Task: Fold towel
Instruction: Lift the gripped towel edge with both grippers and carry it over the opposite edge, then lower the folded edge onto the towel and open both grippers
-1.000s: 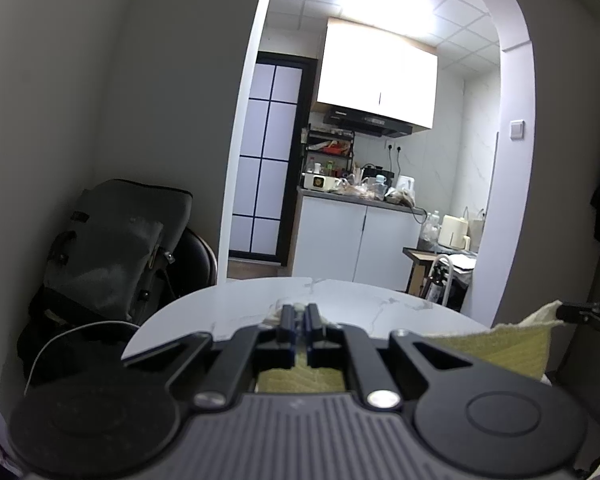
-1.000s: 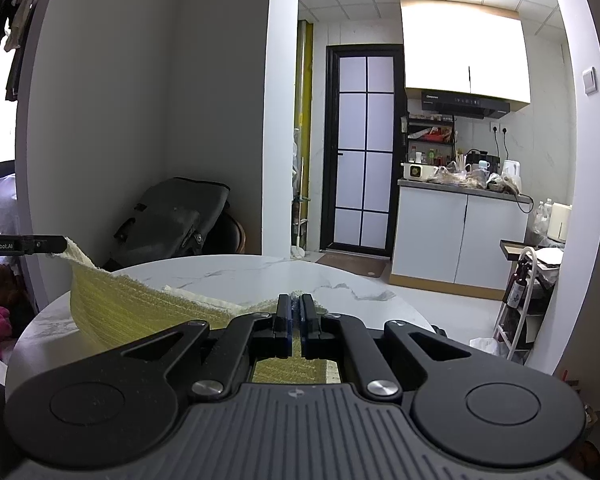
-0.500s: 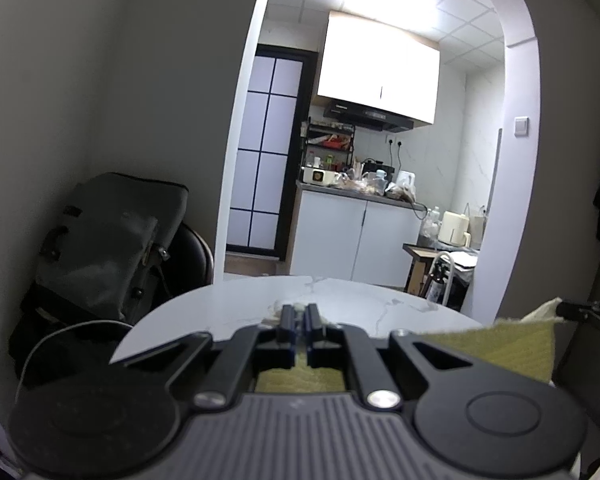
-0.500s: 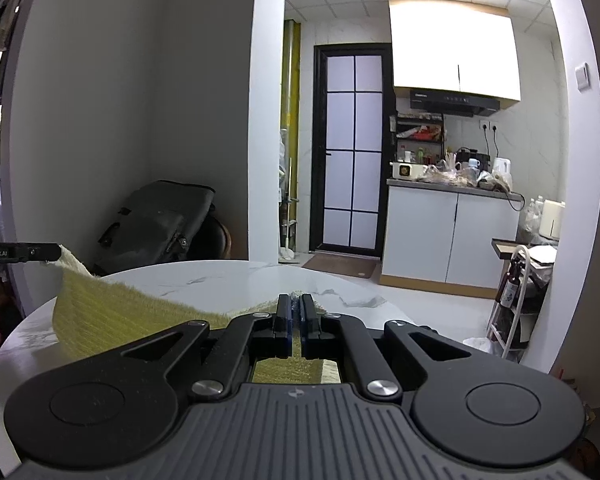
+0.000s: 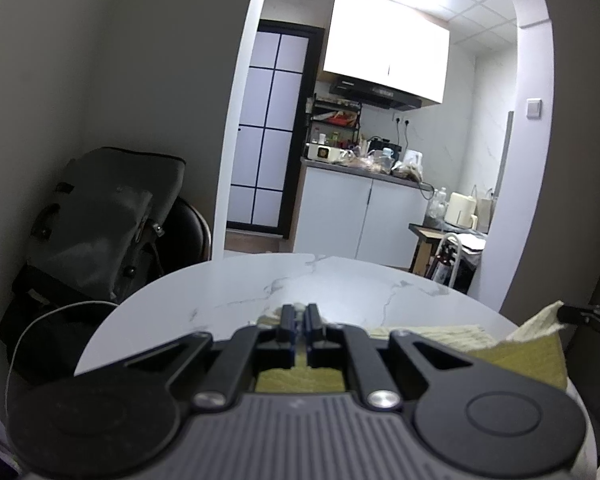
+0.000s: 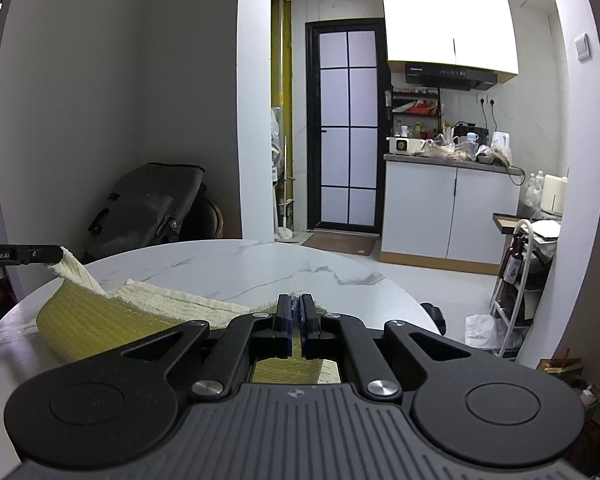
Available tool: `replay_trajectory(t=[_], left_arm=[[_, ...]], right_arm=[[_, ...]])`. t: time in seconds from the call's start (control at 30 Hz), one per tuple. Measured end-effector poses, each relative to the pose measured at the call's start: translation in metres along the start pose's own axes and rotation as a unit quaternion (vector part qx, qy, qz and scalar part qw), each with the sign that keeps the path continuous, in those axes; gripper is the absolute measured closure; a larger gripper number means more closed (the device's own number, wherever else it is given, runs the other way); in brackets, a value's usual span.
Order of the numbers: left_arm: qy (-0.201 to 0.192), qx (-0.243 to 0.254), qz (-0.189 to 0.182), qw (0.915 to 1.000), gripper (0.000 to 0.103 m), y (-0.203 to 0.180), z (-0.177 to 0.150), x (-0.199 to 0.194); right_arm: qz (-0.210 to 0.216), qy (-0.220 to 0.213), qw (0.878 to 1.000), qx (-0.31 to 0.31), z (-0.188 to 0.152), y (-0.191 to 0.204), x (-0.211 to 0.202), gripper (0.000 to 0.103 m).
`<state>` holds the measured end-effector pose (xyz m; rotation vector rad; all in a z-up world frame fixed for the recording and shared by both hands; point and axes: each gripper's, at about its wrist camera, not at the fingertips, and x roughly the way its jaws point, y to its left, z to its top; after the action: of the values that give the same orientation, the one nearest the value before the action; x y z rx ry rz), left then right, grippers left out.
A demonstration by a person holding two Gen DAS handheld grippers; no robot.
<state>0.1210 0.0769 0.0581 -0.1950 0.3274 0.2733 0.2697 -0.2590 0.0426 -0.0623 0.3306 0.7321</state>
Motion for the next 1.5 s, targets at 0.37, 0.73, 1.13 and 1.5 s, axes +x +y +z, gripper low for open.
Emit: replay_trajectory(t=[0.37,0.73,1.13,1.5], left_arm=[[0.014,-0.009,0.006,0.9998,0.098,0.008,0.006,0.018],[0.019,-0.012,0.007,0.9997,0.098,0.01,0.006,0.032],[0.036,-0.012,0.01,0.9992,0.096,0.011,0.009,0.054],[0.045,-0.013,0.02,0.9987,0.097,0.011,0.009,0.074]], right_arm=[[0.007,0.014,1.0,-0.002,0.0,0.001,0.025,0.099],[0.005,0.028,1.0,0.007,-0.002,-0.003,0.04,0.099],[0.007,0.042,0.999,0.024,-0.006,-0.011,0.059,0.099],[0.012,0.057,0.998,0.04,-0.009,-0.021,0.079,0.099]])
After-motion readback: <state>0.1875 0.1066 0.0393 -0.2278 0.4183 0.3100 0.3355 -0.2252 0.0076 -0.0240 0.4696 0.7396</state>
